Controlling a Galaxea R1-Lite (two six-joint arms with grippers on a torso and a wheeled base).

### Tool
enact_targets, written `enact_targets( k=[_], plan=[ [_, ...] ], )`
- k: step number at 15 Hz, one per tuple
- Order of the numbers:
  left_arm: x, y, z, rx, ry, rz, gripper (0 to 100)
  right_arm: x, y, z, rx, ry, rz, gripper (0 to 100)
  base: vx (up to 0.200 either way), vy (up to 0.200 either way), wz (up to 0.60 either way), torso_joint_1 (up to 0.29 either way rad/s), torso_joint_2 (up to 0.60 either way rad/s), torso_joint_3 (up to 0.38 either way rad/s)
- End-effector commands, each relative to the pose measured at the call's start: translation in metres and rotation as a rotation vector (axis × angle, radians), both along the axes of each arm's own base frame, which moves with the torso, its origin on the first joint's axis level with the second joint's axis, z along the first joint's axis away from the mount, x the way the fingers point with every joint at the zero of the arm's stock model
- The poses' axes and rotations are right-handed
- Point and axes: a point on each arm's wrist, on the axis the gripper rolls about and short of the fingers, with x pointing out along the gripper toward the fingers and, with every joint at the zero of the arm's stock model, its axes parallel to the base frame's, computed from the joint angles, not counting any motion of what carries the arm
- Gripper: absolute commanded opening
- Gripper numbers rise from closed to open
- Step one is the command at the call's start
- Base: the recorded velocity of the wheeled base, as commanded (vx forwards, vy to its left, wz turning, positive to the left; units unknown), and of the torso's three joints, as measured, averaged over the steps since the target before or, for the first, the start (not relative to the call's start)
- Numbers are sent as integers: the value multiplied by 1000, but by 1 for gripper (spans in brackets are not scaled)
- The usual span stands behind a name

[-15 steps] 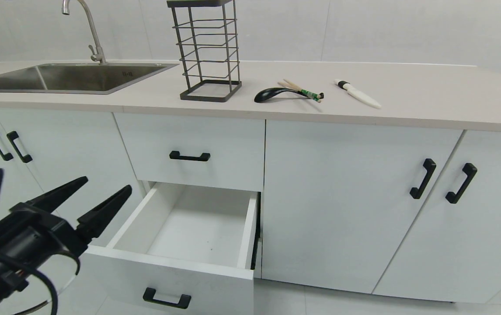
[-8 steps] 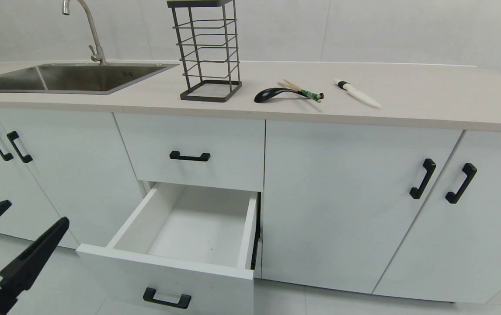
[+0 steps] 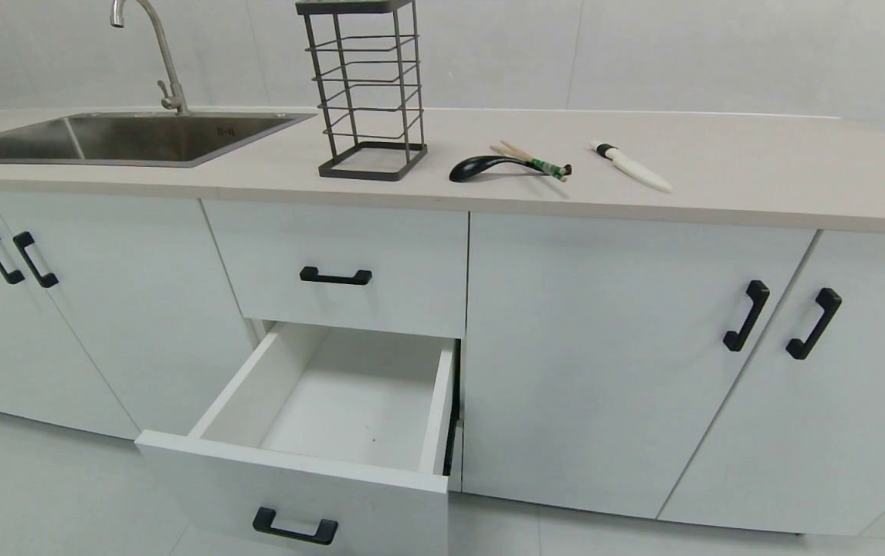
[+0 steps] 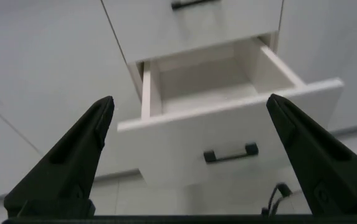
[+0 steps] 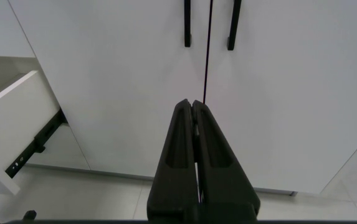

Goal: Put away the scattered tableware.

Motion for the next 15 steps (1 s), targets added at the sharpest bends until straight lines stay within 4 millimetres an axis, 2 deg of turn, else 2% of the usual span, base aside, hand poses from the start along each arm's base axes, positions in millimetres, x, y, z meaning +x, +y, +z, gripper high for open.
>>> enact_targets(
  k=[1, 3, 7, 11, 15],
  plan=[
    [-15, 1, -10, -12, -73, 9, 100, 0, 0, 0, 0, 2, 1, 0, 0, 0, 0, 0, 0, 0],
    [-14, 1, -22, -46, 1, 10, 100, 0, 0, 0, 0, 2, 0, 0, 0, 0, 0, 0, 0, 0],
    [-12, 1, -23, -169, 80, 35, 100, 0, 0, 0, 0, 2, 0, 0, 0, 0, 0, 0, 0, 0],
    [-5, 0, -22, -203, 145, 134, 100, 0, 0, 0, 0, 2, 0, 0, 0, 0, 0, 0, 0, 0],
    [-16, -1, -24, -161, 9, 127, 100, 0, 0, 0, 0, 2, 0, 0, 0, 0, 0, 0, 0, 0]
  ],
)
